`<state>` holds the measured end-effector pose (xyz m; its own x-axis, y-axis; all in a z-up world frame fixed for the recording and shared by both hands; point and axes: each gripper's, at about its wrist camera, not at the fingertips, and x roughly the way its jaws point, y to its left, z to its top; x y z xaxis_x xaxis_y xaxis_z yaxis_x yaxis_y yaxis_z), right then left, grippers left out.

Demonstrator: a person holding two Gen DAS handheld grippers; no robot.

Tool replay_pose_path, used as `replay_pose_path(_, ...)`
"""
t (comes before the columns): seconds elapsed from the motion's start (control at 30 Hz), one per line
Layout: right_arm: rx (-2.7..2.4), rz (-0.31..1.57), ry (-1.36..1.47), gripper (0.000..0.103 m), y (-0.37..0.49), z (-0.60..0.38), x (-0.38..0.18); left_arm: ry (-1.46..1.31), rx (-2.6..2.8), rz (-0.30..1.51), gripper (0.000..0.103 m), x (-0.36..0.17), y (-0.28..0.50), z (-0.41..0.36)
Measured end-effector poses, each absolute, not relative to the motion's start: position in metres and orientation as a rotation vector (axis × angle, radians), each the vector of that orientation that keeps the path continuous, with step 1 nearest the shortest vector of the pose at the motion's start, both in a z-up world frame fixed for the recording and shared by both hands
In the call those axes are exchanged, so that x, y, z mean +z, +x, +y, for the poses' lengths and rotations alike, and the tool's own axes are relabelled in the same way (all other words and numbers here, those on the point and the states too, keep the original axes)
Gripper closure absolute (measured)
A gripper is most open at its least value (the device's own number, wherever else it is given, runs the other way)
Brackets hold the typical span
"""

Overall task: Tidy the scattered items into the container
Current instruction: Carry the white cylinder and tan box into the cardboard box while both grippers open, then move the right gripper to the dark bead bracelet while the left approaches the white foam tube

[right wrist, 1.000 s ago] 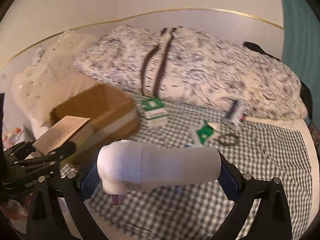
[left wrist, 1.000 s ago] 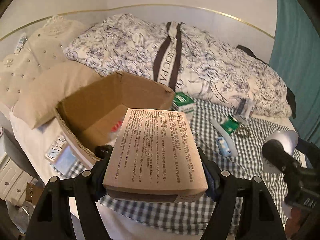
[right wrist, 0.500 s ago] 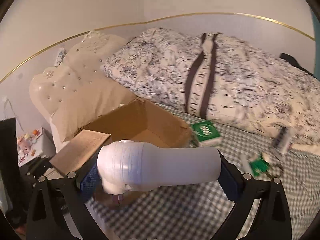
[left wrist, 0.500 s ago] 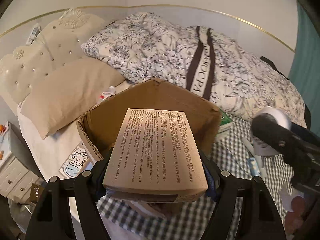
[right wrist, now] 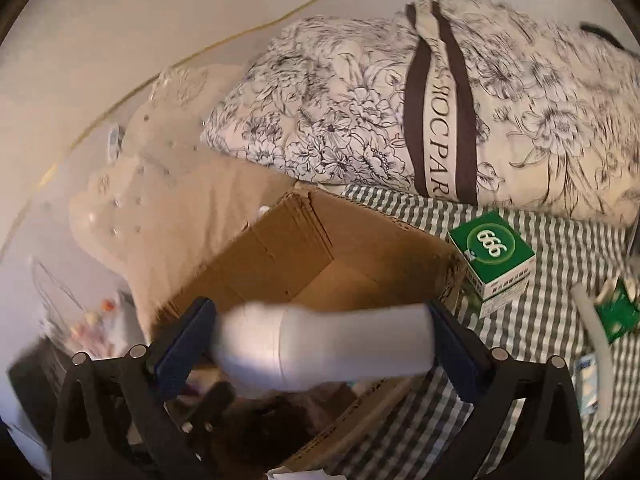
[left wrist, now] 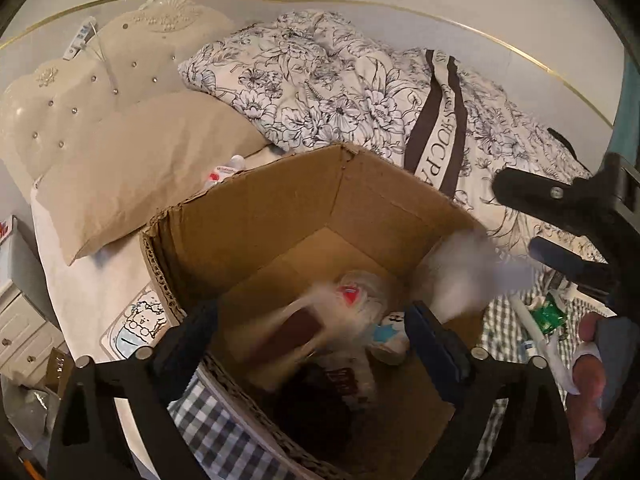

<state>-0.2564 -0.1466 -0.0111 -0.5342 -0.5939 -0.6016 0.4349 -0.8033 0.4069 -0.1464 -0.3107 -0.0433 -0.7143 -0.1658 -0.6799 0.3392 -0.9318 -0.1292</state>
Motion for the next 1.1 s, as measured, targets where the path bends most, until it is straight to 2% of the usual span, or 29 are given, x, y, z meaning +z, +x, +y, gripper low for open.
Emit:
replay_pose_path(0.27, -2.456, -0.275, 0.920, 0.000, -0.229, -0.089, 0.017, 1.042, -2.674, 0.338, 0.005, -0.030, -0.129, -0.279)
replay_pose_path(0.43, -2.707, -0.119, 0.870, 0.000, -0.183, -0.028, 0.013, 1.062, -2.708, 0.307, 0.004, -0.023, -0.108, -0.244)
replay_pose_path(0.67, -2.928, 0.161, 0.980, 0.000, -0.127, 0.073, -0.020, 1.107, -2.805, 0.233, 0.004, -0.012, -0.082, -0.168)
replay_pose_path(0.9, -3.004, 0.106, 0.888, 0.000, -0.066, 0.141, 0.014, 1.128, -2.906, 0.145, 0.004, -0.002, -0.054, -0.092)
replay_pose_path(1.1, -3.020, 0.130, 0.813, 0.000, -0.024, 0.165, 0.025, 1.105, -2.959, 0.102, 0.002, -0.005, -0.035, -0.045)
